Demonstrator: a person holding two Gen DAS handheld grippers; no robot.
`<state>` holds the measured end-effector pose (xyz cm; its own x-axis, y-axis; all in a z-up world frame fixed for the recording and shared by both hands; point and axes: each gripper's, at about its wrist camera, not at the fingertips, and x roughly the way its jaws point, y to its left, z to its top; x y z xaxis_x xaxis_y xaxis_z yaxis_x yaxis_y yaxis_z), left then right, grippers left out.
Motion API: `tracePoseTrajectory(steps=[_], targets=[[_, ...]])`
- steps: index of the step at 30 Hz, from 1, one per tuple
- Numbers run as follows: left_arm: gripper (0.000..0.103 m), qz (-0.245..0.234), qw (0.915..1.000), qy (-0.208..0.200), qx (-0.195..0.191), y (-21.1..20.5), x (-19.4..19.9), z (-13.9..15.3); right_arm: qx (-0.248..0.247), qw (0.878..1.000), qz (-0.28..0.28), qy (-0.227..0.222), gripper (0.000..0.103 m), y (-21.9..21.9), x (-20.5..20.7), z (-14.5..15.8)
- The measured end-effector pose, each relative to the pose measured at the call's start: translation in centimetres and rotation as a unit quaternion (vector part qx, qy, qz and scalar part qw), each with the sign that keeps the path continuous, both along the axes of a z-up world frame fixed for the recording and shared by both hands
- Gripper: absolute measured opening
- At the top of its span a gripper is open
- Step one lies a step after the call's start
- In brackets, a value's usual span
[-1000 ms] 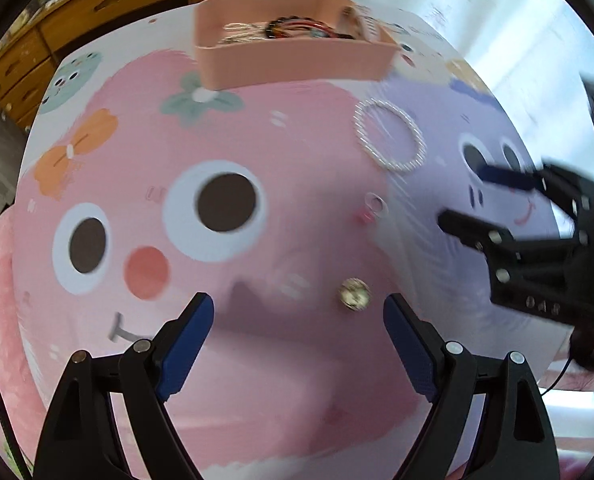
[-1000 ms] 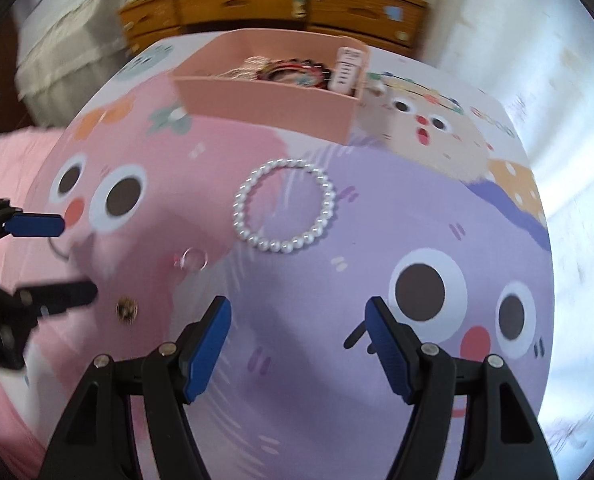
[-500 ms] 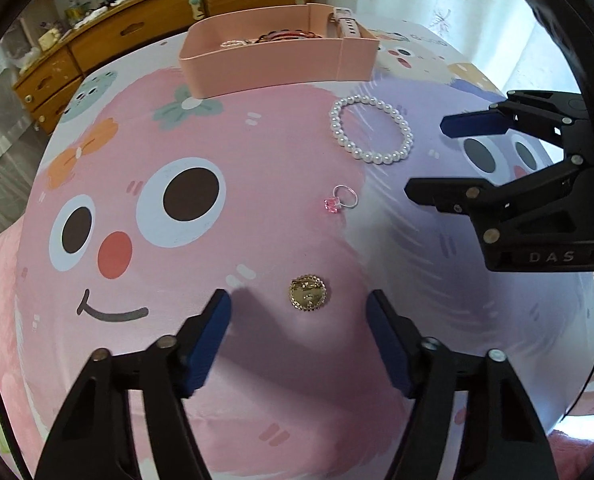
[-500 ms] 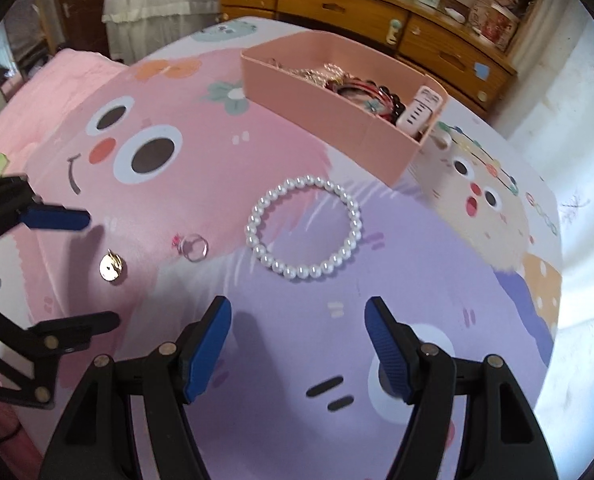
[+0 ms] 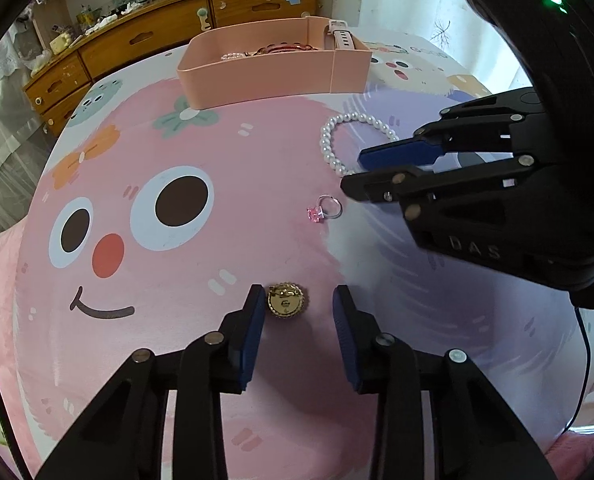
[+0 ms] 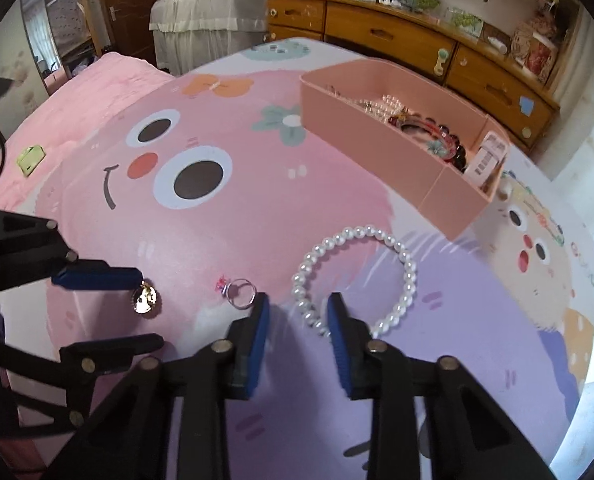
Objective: Organize jewelry
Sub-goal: 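Grasp the gold coin pendant with left tool while right tool grasps the pearl bracelet, then drop the pendant into the box with left tool while right tool drops the pearl bracelet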
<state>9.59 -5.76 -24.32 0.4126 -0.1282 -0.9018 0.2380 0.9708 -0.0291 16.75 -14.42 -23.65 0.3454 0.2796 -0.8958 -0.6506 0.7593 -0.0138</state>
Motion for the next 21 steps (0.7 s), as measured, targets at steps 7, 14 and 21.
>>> tracePoseTrajectory(steps=[7,14,21], targets=[[0.017,0.016,0.9996,-0.001,-0.022,0.7,0.5,-0.1,0.013,0.999,-0.017,0.026,0.007,-0.5,0.5,0.2],[0.017,0.017,0.9998,-0.005,-0.013,0.9,0.6,0.5,0.082,0.992,-0.060,0.067,0.007,-1.4,1.0,0.9],[0.017,0.026,0.9991,-0.031,-0.015,2.3,1.8,3.4,0.153,0.982,-0.088,0.059,0.007,-1.5,1.8,3.9]])
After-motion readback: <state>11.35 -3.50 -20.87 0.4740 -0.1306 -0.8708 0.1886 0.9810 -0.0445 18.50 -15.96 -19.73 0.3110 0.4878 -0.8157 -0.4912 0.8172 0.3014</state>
